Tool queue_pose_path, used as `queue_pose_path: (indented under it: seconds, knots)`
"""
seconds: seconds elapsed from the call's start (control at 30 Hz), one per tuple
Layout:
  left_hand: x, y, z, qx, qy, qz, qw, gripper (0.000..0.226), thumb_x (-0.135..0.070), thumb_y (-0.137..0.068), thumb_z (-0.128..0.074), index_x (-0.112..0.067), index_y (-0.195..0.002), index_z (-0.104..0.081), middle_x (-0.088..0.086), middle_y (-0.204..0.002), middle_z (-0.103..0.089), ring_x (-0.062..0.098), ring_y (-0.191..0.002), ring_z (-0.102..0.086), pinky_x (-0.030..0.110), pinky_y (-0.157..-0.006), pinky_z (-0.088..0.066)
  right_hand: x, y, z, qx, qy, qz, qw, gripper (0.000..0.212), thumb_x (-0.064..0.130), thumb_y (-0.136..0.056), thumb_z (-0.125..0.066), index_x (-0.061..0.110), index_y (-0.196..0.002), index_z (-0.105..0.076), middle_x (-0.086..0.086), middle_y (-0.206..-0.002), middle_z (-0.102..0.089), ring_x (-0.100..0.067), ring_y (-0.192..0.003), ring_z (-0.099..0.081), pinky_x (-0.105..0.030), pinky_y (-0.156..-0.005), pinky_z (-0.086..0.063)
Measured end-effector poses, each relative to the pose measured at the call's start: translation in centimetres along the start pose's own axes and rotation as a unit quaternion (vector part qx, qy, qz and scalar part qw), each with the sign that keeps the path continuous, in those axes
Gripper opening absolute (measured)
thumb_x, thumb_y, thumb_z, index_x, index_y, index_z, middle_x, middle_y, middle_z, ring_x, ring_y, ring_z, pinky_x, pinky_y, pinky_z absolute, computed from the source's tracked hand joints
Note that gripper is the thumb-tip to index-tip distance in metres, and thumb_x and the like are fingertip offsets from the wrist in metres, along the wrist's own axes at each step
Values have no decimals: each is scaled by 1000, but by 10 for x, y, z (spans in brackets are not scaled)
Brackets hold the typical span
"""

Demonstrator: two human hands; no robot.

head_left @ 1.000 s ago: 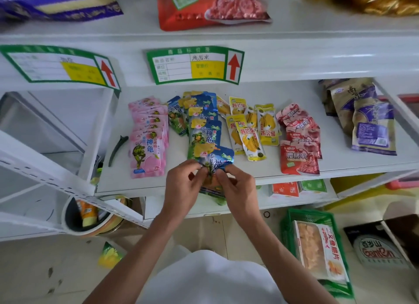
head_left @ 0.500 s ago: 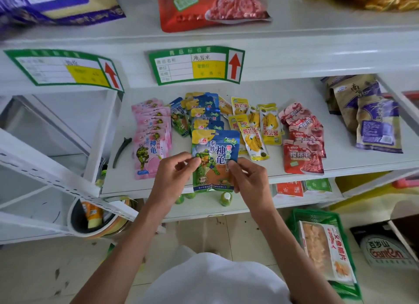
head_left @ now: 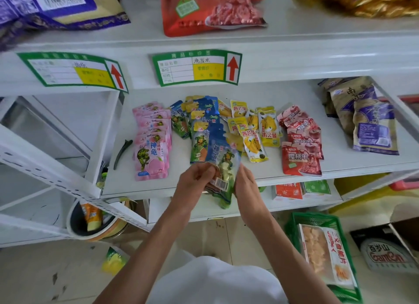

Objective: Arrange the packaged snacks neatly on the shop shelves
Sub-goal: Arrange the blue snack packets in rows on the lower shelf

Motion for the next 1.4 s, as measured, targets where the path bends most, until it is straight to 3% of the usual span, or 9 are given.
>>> queue_pose_path:
  seconds: [0.07, 0.17, 0.27, 0.4, 0.73, 0.93, 1.13, 1.27, 1.4]
  knots:
    - [-11, 4, 12, -45, 11, -52, 998, 13, -26, -100, -70, -14, -98, -67, 12, -99, -76, 29, -96, -74, 34, -77, -61, -4, 5, -1, 9, -17, -20, 1000, 72, 80, -95, -43, 23, -125, -73, -11, -123, -74, -28, -118, -70, -52, -104, -54]
    - [-26, 14, 21, -88, 13, -106, 990, 32, -39, -93, -72, -10, -96, -59, 20, -96, -68, 29, -90, -71, 44, -75, -59, 16, 8, 3, 14, 26, 73, 997, 42, 45, -109, -49, 10, -109, -72, -19, -100, -74, -32, -95, -72, -53, -84, -58]
    - [-29, 19, 19, -75, -13, -111, 991, 21, -33, -100, -70, -13, -96, -63, 5, -88, -74, 21, -85, -73, 36, -73, -58, 26, 0, 20, -33, 90, 132, 987, 29, 25, -104, -62, 2, -86, -62, -31, -77, -52, -29, -69, -48, -57, -60, -44]
    - [-34, 21, 12, -27, -31, -117, 992, 15, -25, -104, -62, -16, -93, -69, -7, -81, -76, 6, -76, -72, 19, -65, -55, 29, -11, 27, -10, 93, 111, 989, 32, 26, -100, -63, -5, -89, -62, -35, -80, -50, -29, -71, -45, -45, -63, -39]
    - [-26, 17, 20, -25, 11, -94, 995, 22, -19, -100, -68, 3, -96, -69, 17, -89, -76, 19, -80, -74, 31, -70, -61, 12, -16, 25, 7, 81, 87, 993, 27, 20, -102, -62, 6, -79, -59, -27, -72, -47, -28, -70, -43, -47, -62, -39]
    - [-19, 19, 20, -23, 17, -92, 995, 19, -18, -99, -68, 1, -98, -68, 11, -88, -77, 18, -81, -75, 28, -68, -62, 0, -17, 28, 1, 86, 77, 993, 27, 21, -102, -61, 0, -85, -62, -32, -78, -57, -29, -72, -53, -63, -64, -50]
    - [-26, 29, 41, -163, -90, -165, 969, 34, -31, -89, -81, -26, -114, -59, -6, -100, -67, 7, -91, -68, 22, -77, -56, -3, -20, 35, -39, 116, 71, 990, 24, 11, -105, -60, 3, -83, -64, -21, -69, -57, -23, -65, -48, -40, -61, -41]
    - [-22, 28, -3, -48, -79, -147, 985, 37, -33, -86, -83, -31, -118, -63, -15, -109, -70, 0, -102, -67, 11, -82, -50, 13, -8, 19, -17, 146, 96, 985, 26, 22, -110, -52, 13, -105, -76, 3, -83, -75, -11, -74, -67, -29, -63, -54]
    - [-9, 14, -3, -24, -33, -138, 990, 12, -35, -96, -68, -27, -105, -70, -3, -93, -76, 14, -87, -73, 29, -71, -56, 8, 0, 1, 36, 98, 84, 991, 28, 22, -112, -46, 14, -121, -72, -3, -94, -76, -20, -85, -74, -37, -63, -61]
Point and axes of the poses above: each hand's wrist, its own y-axis away from the middle knuckle, its own z-axis out of the back of the hand, x = y × z, the point moved 10 cm from there along -y, towards the middle knuckle
